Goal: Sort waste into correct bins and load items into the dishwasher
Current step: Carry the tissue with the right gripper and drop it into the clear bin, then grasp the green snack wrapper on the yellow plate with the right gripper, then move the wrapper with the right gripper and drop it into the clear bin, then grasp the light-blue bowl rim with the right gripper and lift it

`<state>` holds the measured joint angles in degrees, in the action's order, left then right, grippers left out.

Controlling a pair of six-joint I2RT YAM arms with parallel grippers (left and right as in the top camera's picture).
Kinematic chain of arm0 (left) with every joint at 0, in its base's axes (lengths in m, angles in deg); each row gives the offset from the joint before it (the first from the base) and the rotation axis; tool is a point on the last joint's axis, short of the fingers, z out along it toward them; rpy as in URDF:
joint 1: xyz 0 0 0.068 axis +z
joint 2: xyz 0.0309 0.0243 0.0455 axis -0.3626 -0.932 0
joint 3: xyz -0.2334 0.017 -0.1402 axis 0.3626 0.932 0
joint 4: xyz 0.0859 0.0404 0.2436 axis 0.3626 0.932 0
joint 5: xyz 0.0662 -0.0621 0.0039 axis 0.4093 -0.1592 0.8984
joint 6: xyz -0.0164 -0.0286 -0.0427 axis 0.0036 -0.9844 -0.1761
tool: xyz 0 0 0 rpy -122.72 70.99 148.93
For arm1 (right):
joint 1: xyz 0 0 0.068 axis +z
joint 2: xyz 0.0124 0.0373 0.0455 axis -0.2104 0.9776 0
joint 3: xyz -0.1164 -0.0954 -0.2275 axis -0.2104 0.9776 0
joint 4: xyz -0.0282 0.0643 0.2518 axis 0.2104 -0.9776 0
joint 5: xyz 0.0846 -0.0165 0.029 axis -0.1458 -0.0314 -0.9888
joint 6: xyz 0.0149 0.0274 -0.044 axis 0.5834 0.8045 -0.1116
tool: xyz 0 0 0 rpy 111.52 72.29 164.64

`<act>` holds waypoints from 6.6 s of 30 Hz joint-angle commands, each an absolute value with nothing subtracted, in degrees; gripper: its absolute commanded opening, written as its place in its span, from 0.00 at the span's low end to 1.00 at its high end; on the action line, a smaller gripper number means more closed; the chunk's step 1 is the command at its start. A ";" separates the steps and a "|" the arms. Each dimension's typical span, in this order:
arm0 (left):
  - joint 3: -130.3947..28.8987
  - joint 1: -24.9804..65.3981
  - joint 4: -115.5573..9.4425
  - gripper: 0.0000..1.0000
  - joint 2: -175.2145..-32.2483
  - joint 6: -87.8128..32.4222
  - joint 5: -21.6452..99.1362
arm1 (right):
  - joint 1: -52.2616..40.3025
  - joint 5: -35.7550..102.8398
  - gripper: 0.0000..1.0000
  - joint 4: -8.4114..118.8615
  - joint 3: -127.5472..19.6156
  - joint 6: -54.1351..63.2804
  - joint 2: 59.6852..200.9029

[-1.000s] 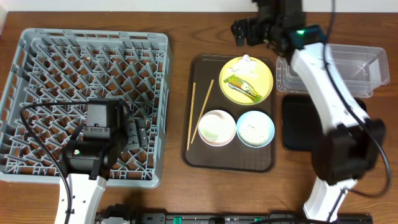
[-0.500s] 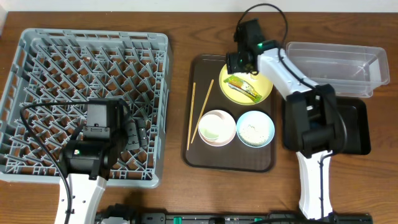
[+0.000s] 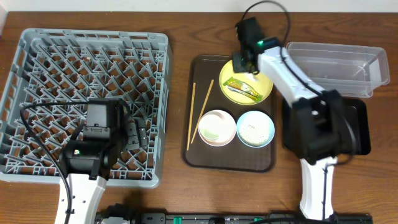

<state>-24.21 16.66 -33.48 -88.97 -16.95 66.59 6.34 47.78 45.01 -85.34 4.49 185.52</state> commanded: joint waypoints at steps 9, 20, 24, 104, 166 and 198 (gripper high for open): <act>-25.22 16.57 -33.29 0.91 -88.95 -16.62 66.85 | -8.18 56.22 0.17 39.41 -85.93 4.81 169.30; -25.22 16.57 -33.29 0.91 -88.95 -16.62 66.85 | -16.63 46.45 0.54 32.09 -85.41 4.79 173.23; -25.22 16.57 -33.29 0.91 -88.95 -16.62 66.83 | -15.65 43.96 0.85 34.71 -85.69 4.79 169.89; -25.22 16.57 -32.83 0.91 -88.95 -16.62 66.85 | -21.60 32.07 0.86 38.14 -77.25 18.65 166.61; -25.22 16.57 -32.85 0.91 -88.95 -16.60 66.85 | 23.04 40.09 0.41 39.59 -40.47 1.34 158.37; -25.22 16.57 -32.85 0.91 -88.95 -16.62 66.85 | 22.60 45.95 0.01 38.10 -43.53 5.25 156.16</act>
<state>-24.21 16.66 -33.18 -88.97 -16.95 66.57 22.45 45.31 38.27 -41.56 2.02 158.35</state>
